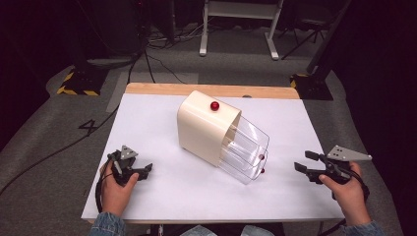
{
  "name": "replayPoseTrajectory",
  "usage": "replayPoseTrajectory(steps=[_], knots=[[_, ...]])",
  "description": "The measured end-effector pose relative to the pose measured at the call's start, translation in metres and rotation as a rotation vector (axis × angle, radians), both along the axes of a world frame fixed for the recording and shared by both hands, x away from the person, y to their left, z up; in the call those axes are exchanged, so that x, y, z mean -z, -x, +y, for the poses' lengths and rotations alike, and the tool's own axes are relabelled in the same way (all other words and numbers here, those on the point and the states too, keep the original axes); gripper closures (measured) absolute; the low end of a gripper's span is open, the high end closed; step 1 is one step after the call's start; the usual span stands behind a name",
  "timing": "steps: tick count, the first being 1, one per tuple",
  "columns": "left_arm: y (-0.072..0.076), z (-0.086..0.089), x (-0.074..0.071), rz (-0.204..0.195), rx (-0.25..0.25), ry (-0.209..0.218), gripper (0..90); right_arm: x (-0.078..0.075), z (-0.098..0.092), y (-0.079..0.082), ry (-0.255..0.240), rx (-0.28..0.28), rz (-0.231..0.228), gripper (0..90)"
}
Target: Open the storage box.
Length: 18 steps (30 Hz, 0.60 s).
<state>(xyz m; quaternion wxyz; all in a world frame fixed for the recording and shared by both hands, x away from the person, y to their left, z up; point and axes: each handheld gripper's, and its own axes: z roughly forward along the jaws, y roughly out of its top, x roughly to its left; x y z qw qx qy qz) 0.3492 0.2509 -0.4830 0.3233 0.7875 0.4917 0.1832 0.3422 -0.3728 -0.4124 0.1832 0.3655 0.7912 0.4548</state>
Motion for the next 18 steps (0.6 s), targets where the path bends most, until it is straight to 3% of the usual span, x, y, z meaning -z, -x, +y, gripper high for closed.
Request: replayPoseTrajectory(steps=[7, 18], knots=[[0.000, 0.000, 0.000, 0.000, 0.000, 0.000, 23.2, 0.017, -0.025, 0.005, 0.016, 0.066, 0.054, 31.0], [0.000, 0.000, 0.000, 0.000, 0.000, 0.000, 23.2, 0.051, -0.037, 0.013, 0.084, 0.103, 0.130, 30.9]])
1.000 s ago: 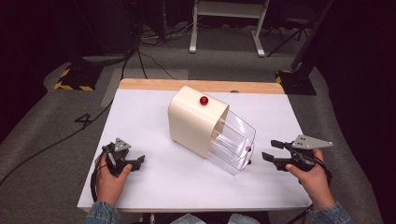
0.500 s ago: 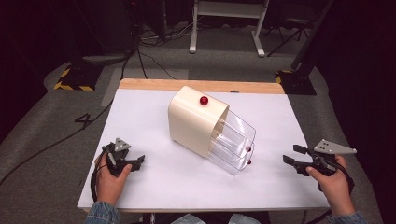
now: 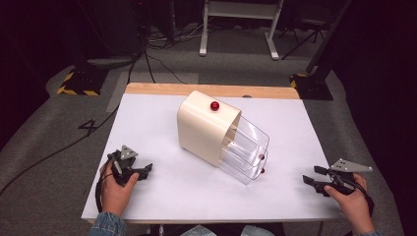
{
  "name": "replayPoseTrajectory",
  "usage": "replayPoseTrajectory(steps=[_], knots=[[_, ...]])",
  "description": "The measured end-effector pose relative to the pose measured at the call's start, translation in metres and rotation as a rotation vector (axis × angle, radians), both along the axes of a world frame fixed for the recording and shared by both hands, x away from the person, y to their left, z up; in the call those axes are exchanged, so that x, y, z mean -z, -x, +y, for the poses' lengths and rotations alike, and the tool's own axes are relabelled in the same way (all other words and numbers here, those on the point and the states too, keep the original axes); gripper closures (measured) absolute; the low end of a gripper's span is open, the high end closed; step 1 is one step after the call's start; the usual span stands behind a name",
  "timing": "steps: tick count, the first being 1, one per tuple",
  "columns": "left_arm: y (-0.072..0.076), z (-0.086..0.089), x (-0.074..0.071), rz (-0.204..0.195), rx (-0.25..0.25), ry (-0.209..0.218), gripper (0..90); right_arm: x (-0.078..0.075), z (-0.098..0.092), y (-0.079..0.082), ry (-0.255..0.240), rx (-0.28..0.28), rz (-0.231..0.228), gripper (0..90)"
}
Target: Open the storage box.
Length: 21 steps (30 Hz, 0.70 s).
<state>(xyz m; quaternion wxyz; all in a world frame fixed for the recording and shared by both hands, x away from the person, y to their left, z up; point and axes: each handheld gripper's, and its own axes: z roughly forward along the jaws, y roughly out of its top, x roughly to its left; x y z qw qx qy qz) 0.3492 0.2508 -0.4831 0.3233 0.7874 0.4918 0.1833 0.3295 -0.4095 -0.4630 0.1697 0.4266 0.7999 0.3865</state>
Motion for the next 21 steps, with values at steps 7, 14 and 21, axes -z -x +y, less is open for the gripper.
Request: replayPoseTrajectory(steps=[7, 14, 21], knots=[[0.000, 0.000, 0.000, 0.000, 0.000, 0.000, 23.2, 0.017, 0.003, 0.006, 0.081, -0.002, -0.023, 28.5], [0.000, 0.000, 0.000, 0.000, 0.000, 0.000, 23.2, 0.020, 0.005, 0.008, 0.101, 0.034, -0.050, 20.2], [0.000, 0.000, 0.000, 0.000, 0.000, 0.000, 23.3, 0.020, 0.005, 0.007, 0.108, 0.053, -0.044, 16.3]])
